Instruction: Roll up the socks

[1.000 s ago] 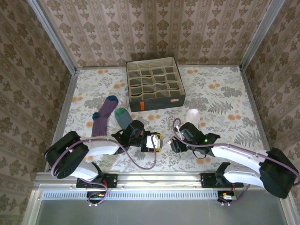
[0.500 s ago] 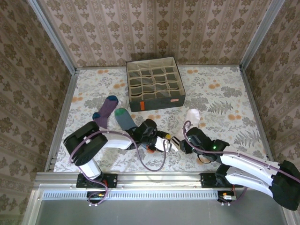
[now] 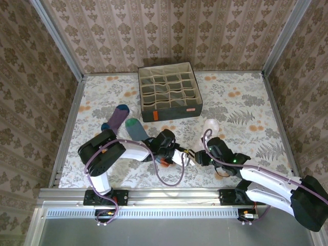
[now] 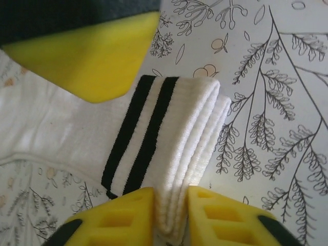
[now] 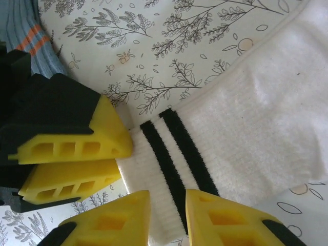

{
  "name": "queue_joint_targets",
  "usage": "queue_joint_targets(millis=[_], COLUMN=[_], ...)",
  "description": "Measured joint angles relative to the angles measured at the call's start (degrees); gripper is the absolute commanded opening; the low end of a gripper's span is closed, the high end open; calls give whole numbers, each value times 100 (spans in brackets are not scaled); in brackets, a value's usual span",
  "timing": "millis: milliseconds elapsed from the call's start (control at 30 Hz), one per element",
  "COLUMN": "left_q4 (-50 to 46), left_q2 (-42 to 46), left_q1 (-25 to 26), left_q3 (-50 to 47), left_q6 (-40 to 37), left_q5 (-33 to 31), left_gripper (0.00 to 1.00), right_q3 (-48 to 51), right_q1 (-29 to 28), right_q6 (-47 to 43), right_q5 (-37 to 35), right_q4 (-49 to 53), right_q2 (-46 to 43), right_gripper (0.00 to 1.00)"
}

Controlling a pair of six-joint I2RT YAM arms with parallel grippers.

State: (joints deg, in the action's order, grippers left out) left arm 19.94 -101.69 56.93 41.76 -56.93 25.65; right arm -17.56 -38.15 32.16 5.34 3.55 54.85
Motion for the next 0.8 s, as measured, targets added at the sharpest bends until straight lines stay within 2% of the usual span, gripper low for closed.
queue_joint_targets(millis=[100, 267, 433, 533, 800], left_q4=[-367, -1473, -3034, -3606, -3875], left_q2=[15, 17, -334, -638, -811], left_q1=[0, -37, -310, -407, -507], left_q3=[186, 881, 2017, 2450, 2627], left_q6=[107, 680, 1585, 1989, 2699], left_q5=[63, 420, 955, 1255, 1773], left_gripper=[0, 0, 0, 0, 0], right_q3=[17, 48, 61, 140, 579], right_q1=[31, 31, 107, 127, 144], right_q6=[44, 79, 107, 138, 437], right_q5=[153, 393, 391, 286, 240], right_q4=[-192, -577, -931, -1027, -879], right_q2=[70, 181, 291, 289, -345], right_gripper=[40, 48, 50, 51, 56])
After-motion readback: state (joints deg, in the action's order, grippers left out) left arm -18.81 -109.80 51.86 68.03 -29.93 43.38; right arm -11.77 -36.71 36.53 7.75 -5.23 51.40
